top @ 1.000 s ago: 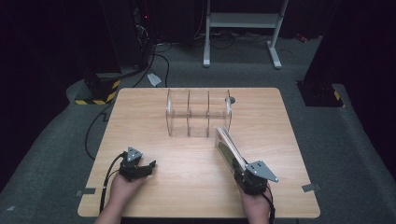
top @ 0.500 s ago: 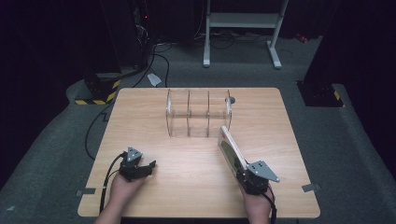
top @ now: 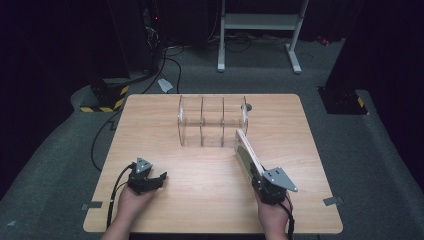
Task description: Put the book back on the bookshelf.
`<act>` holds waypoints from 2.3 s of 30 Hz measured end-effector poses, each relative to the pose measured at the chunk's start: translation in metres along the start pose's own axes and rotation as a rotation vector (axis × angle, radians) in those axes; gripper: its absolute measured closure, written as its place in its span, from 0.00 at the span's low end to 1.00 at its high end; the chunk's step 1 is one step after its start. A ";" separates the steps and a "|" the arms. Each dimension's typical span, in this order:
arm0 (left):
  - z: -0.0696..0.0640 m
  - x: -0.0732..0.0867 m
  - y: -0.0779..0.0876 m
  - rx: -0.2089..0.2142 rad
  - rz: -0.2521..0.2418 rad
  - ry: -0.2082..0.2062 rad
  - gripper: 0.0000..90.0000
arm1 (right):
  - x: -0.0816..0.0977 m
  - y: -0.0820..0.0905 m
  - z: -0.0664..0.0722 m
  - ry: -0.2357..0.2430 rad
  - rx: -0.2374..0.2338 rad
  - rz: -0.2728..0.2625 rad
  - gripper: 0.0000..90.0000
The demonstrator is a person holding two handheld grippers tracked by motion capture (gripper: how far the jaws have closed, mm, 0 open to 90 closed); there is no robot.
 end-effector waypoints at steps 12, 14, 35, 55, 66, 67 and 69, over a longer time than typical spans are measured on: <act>0.000 0.000 0.000 0.001 -0.001 0.001 0.33 | -0.032 -0.039 0.002 0.019 0.028 -0.006 0.84; 0.000 0.000 0.000 0.001 -0.002 0.000 0.33 | -0.036 -0.050 0.003 0.032 0.040 -0.006 0.84; -0.001 0.001 0.000 0.005 0.000 -0.004 0.33 | -0.053 -0.113 -0.004 0.005 0.115 0.035 0.84; -0.001 0.001 0.001 0.009 0.001 -0.004 0.33 | -0.050 -0.130 -0.009 -0.020 0.161 0.040 0.84; -0.001 0.002 0.002 0.010 0.001 -0.004 0.33 | -0.047 -0.131 -0.011 -0.049 0.163 0.043 0.83; -0.001 0.002 0.002 0.011 0.003 -0.005 0.33 | -0.046 -0.131 -0.011 -0.052 0.163 0.044 0.83; -0.001 0.002 0.002 0.010 0.002 -0.005 0.33 | -0.046 -0.131 -0.011 -0.051 0.165 0.049 0.83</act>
Point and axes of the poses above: each handheld gripper's, and its own axes: y roughly backward along the jaws, x roughly out of its underside, z roughly to its left, the point moved 6 cm from there along -y, roughly forward along the jaws, and after that the axes turned 14 degrees about y, right-handed, at the moved point
